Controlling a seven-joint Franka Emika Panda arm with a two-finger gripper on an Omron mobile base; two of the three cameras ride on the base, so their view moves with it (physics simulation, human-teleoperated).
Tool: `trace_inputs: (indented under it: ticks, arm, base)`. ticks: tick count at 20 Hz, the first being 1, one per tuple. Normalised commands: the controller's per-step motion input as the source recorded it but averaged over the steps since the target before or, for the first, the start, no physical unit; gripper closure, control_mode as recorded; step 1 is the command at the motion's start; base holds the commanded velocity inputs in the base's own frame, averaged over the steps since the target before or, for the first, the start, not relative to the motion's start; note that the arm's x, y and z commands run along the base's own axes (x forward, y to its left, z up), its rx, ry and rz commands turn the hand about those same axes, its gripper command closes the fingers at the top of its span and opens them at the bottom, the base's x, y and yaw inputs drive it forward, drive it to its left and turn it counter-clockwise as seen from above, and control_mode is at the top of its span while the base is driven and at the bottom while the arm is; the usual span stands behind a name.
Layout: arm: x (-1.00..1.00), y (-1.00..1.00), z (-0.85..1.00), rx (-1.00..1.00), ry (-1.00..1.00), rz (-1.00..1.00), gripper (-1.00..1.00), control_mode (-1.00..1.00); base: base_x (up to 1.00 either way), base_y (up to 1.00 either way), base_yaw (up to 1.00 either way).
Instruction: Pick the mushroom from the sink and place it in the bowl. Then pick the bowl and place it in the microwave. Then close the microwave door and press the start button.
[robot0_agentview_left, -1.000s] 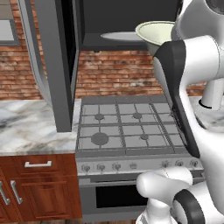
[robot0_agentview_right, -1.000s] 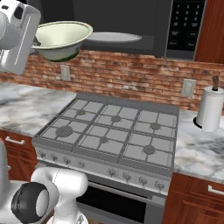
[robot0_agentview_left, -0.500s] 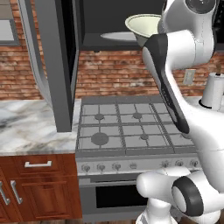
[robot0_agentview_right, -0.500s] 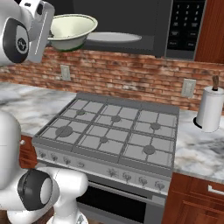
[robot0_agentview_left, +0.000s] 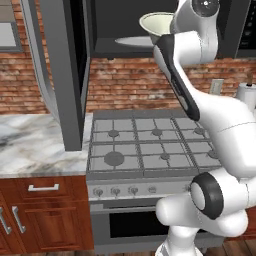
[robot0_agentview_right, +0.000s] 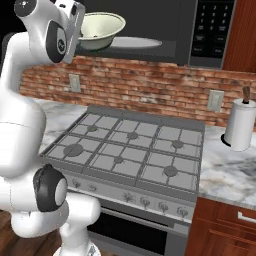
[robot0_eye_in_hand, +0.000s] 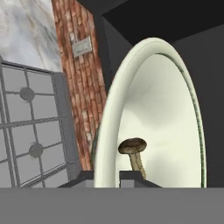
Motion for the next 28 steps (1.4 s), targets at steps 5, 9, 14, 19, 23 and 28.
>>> trace_inputs:
  ticks: [5,9,14,19,23,28]
  arm:
    - [1.00,-0.21,0.08,0.00,0.00,0.00,1.00,-1.00]
    - [0.97,-0.03,0.00,0.00,0.03,0.00,1.00,-1.00]
    - [0.90,-0.13,-0.01,0.00,0.03,0.00,1.00,-1.00]
    - [0.68,-0.24,0.00,0.00,0.00,0.00,1.00,-1.00]
    - [0.49,-0.37,0.00,0.00,0.01,0.00,1.00,-1.00]
    - [0.06,-0.32,-0.17,0.00,0.02,0.00,1.00,-1.00]
  base:
    - [0.00,0.00,0.00]
    - [0.00,0.00,0.00]
    - [0.00,0.00,0.00]
    - [0.00,0.00,0.00]
    - [0.00,0.00,0.00]
    - [0.00,0.00,0.00]
